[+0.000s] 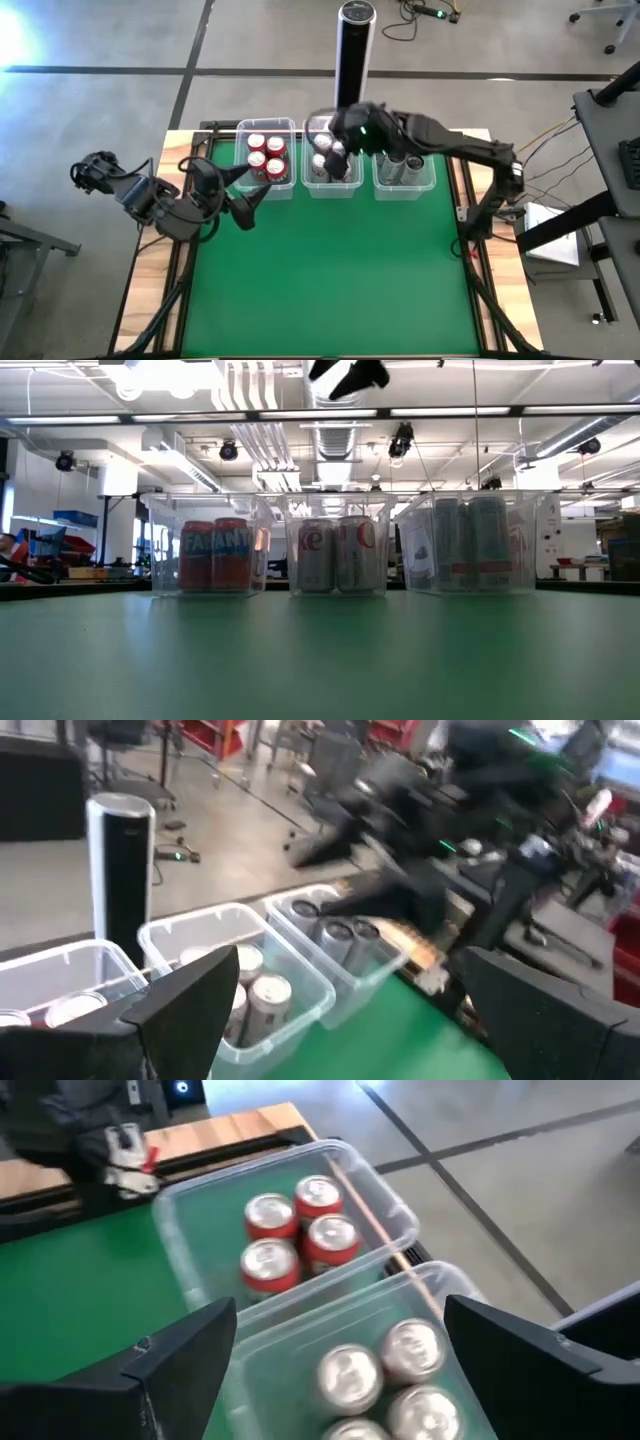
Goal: Sort soda cans
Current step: Return to Home Position
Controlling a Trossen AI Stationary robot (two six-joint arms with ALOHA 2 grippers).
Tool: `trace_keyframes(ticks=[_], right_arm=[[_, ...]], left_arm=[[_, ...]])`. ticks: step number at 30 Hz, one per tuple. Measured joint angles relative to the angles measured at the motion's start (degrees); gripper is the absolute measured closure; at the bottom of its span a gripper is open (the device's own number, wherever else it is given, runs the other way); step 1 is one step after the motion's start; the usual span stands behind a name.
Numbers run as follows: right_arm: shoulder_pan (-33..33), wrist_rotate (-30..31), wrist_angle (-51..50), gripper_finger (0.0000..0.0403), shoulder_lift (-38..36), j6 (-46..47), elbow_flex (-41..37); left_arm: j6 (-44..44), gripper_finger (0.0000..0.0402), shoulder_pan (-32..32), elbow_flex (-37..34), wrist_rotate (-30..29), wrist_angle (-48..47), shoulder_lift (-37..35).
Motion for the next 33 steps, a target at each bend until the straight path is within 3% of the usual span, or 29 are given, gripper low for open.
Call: trace_keyframes(ticks=[6,10,13,17,19,27,33], right_arm=[[9.94,5.36,0.08,0.0071,-5.17,4.86,-5.26],[15.19,5.30,-0.01,0.0084,-8.18,2.49,-10.25],[17.48,5.12,3.00,0.0094,-9.10,3.83,-14.81],[19.31,3.83,6.85,0.0108,-9.21,4.66,-18.15],[19.65,4.00,8.77,0.0116,-10.31,0.93,-18.19],[17.45,6.15,8.98,0.0154,-19.94,-7.81,-15.45],[14.20,8.47,10.30,0.0185,-29.09,-2.44,-28.55]], left_arm=[[-5.28,0.0035,0.02,0.00,-2.26,1.01,-0.88],[-2.90,0.0035,2.16,-0.02,2.42,4.91,-0.05],[7.84,0.0035,6.29,-0.02,14.43,14.64,1.46],[27.63,0.0035,10.54,-0.04,38.81,33.68,5.89],[32.21,0.0035,12.02,0.49,46.24,37.99,6.84],[46.74,0.0035,17.17,15.47,46.83,27.24,2.47],[48.36,0.0035,17.42,23.64,38.74,11.36,2.32]])
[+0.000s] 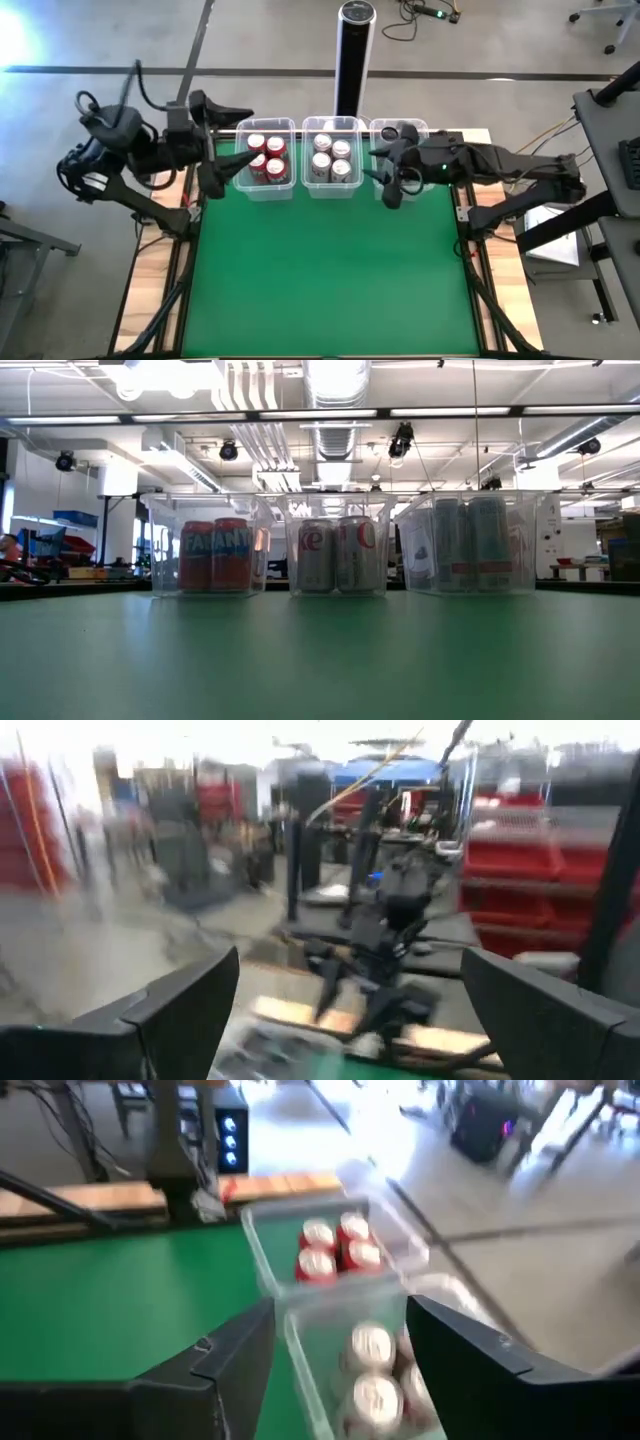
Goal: Sort soda cans
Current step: Return to Home Position
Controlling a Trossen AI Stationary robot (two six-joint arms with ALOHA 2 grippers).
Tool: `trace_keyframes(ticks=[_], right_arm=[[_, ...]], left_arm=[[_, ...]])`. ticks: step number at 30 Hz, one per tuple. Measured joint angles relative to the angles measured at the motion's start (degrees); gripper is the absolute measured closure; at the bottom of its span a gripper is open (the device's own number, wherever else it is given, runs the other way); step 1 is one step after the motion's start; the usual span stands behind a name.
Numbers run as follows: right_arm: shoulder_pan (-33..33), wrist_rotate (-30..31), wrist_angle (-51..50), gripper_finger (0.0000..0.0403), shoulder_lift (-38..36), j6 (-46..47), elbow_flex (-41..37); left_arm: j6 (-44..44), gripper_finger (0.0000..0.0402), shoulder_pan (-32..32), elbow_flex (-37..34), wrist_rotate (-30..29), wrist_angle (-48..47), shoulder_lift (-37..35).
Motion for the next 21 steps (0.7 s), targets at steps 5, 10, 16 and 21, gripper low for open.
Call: trace_keyframes(ticks=[5,10,16,21], right_arm=[[0.15,1.16,4.45,0.0210,-5.29,9.27,-13.09],[0.07,1.55,4.23,0.0233,-6.47,14.23,-19.73],[0.35,0.77,4.87,0.0249,-6.57,18.79,-21.99],[3.20,-2.94,5.26,0.0257,-10.83,12.94,-18.95]], left_arm=[[-13.00,0.0035,0.06,2.57,12.14,-3.01,0.29],[-11.36,0.0035,0.54,1.04,24.86,-2.41,1.44],[-8.58,0.0035,0.55,-7.00,25.21,5.85,1.37],[-5.07,0.0035,0.56,-10.61,38.38,18.61,-0.33]])
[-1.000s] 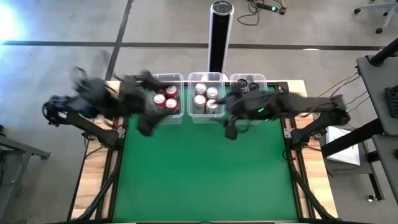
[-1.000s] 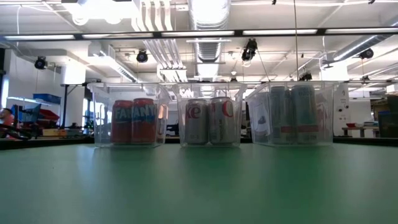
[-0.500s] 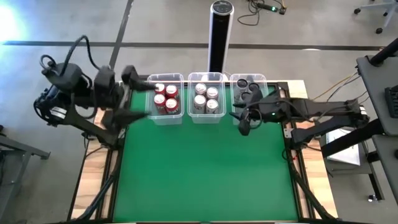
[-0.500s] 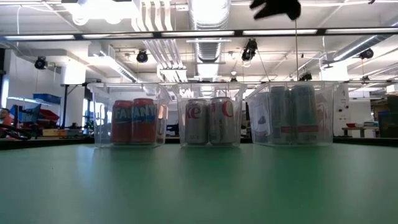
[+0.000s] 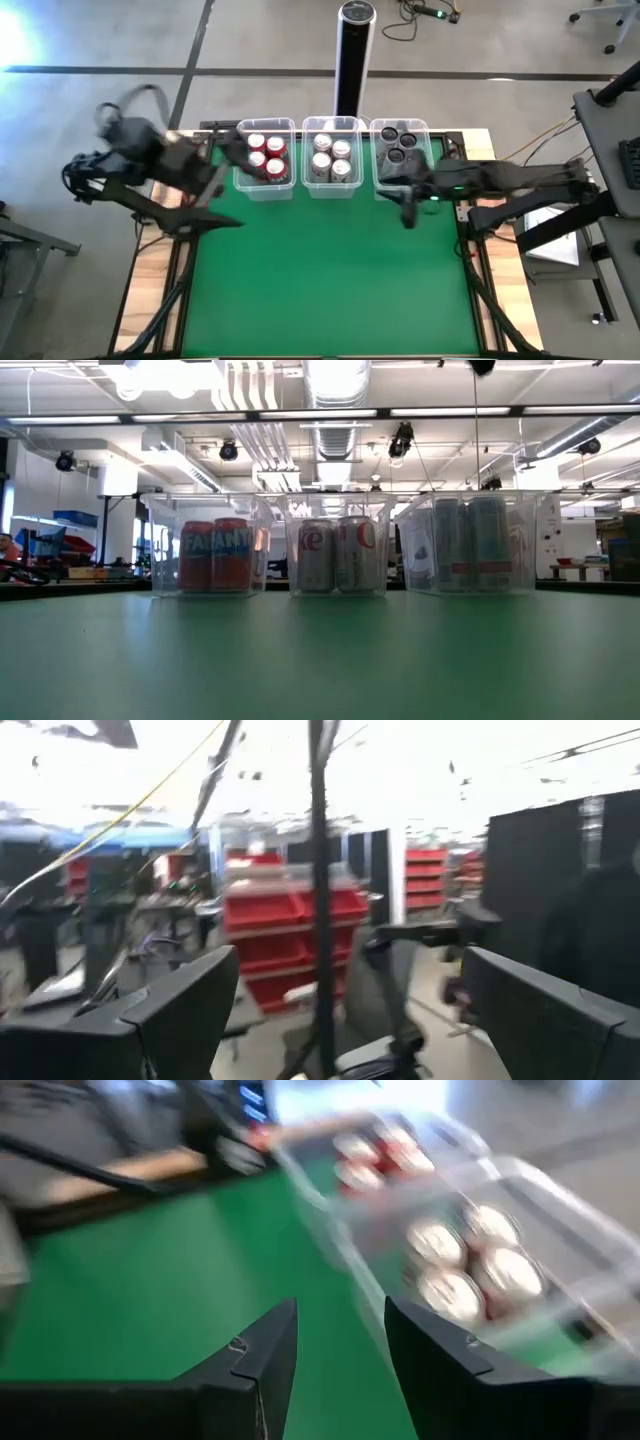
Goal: Sort soda cans
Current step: Return to Home Position
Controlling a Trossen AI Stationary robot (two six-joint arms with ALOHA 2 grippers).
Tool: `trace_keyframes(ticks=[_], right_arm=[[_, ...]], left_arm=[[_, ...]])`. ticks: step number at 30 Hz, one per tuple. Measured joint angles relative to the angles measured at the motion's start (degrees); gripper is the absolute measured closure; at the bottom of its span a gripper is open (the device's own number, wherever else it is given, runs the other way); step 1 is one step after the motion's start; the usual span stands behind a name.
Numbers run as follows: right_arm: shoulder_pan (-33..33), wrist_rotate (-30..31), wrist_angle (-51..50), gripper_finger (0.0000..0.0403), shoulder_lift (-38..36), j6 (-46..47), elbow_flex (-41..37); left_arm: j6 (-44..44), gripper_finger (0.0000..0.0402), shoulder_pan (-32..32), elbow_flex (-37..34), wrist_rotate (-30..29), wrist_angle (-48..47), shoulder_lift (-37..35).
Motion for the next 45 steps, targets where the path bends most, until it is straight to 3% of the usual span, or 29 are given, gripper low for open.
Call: trace_keyframes(ticks=[4,7,11,15,19,22,26,30,34,41,45], right_arm=[[3.91,-0.68,0.40,0.0259,-6.64,-8.02,1.52],[6.91,-0.36,3.75,0.0256,-12.63,-11.31,-0.47],[8.74,-0.23,8.45,0.0252,-19.98,-15.08,-6.57],[8.69,0.25,7.69,0.0255,-26.08,-11.58,-13.45],[8.69,1.33,8.51,0.0263,-30.56,-2.95,-20.73],[8.72,1.08,14.30,0.0267,-33.44,-3.81,-26.03],[8.72,-0.18,31.00,0.0271,-36.61,-9.13,-34.33],[8.66,1.10,33.41,0.0275,-38.29,-5.06,-40.77],[8.72,0.97,38.53,0.0274,-37.93,-2.30,-46.44],[8.83,4.95,64.67,0.0268,-37.14,-8.07,-58.31],[8.89,3.07,72.54,0.0276,-37.08,-11.32,-62.51]], left_arm=[[1.07,0.0035,-0.03,-1.02,0.60,-2.55,-5.43],[1.63,0.0035,0.08,-5.52,-0.01,-2.65,-10.22],[1.67,0.0035,0.02,-17.15,-1.47,0.07,-17.67],[1.02,0.0035,0.15,-31.78,-2.44,5.64,-25.57],[-3.64,0.0035,0.12,-43.68,-15.74,5.73,-31.84],[-11.02,0.0035,0.24,-50.78,-22.38,11.92,-33.72],[-9.22,0.0035,0.94,-60.53,-17.11,21.42,-38.08],[-10.94,0.0035,1.22,-71.67,-12.35,36.77,-44.06],[-13.09,0.0035,1.30,-80.70,-13.45,42.99,-48.38],[-18.96,0.0035,1.30,-92.49,-16.61,53.88,-49.39],[-16.11,0.0035,1.49,-93.53,-12.99,55.13,-50.39]])
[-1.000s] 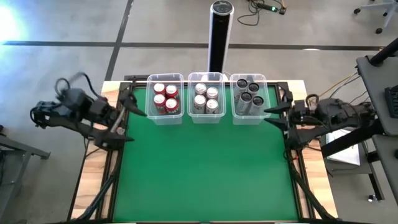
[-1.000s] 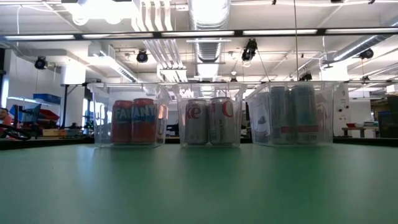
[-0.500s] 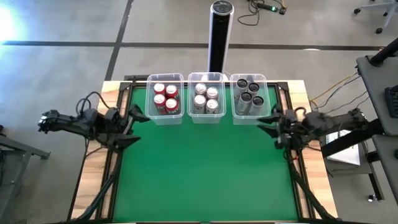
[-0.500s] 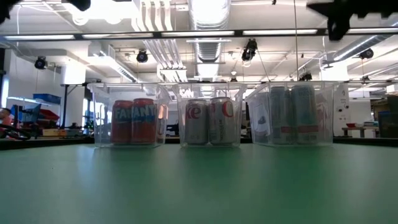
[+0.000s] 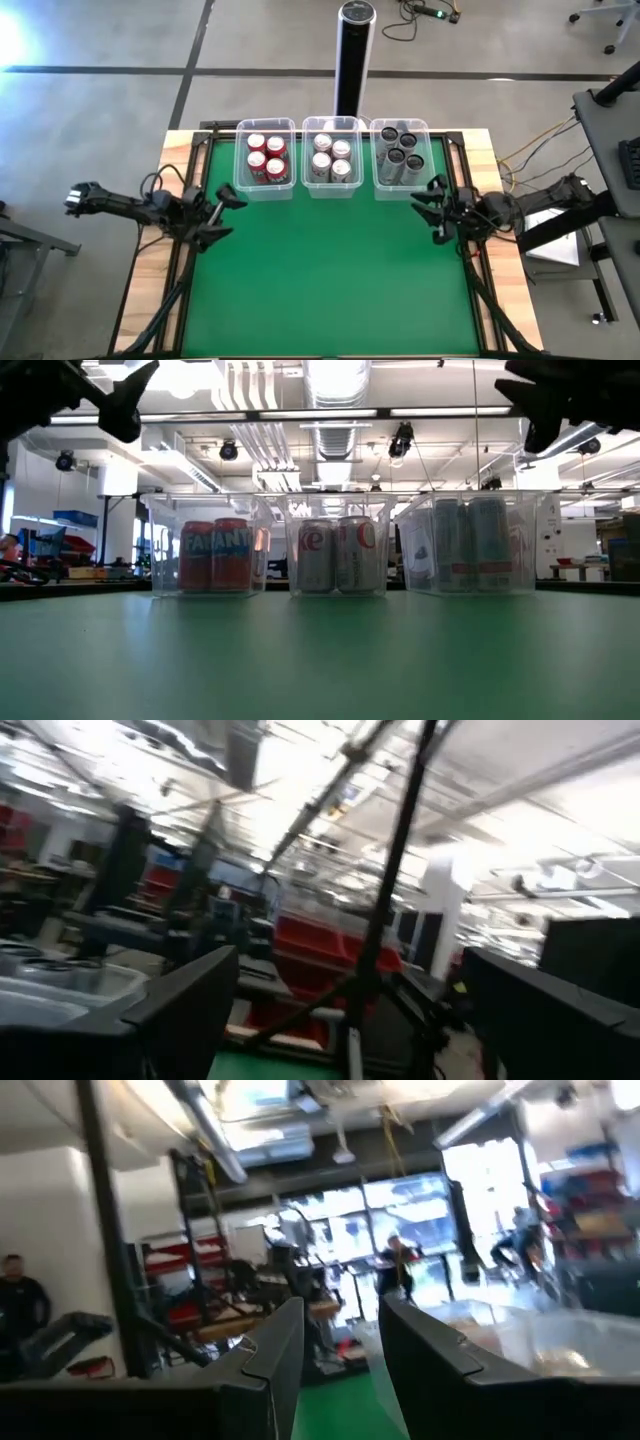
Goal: Sort soda cans
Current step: Return to Home Position
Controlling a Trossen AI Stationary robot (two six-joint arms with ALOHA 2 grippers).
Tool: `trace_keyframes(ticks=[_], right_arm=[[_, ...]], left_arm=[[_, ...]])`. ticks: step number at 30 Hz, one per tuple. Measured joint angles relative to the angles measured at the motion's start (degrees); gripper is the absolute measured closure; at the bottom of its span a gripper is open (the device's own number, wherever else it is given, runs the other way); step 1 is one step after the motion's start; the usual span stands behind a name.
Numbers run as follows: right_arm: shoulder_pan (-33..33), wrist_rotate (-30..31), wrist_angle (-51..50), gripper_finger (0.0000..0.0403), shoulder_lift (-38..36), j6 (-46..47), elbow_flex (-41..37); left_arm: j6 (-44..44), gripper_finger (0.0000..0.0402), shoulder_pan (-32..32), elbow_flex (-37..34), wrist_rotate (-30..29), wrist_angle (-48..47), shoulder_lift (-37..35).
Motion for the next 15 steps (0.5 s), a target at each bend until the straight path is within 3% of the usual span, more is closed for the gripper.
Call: trace_keyframes(ticks=[5,10,15], right_arm=[[0.35,-4.80,1.45,0.0285,-2.15,-1.53,0.06],[0.57,-5.35,0.81,0.0284,-6.04,-3.14,-0.03],[0.58,-5.26,-9.28,0.0274,-10.46,-1.18,-0.06]], left_arm=[[0.08,0.0035,1.04,-0.52,3.06,-5.51,-7.07],[-0.17,0.0035,2.33,-0.55,3.09,-16.40,-18.09],[-0.65,0.0035,2.64,-0.55,2.59,-20.86,-17.76]])
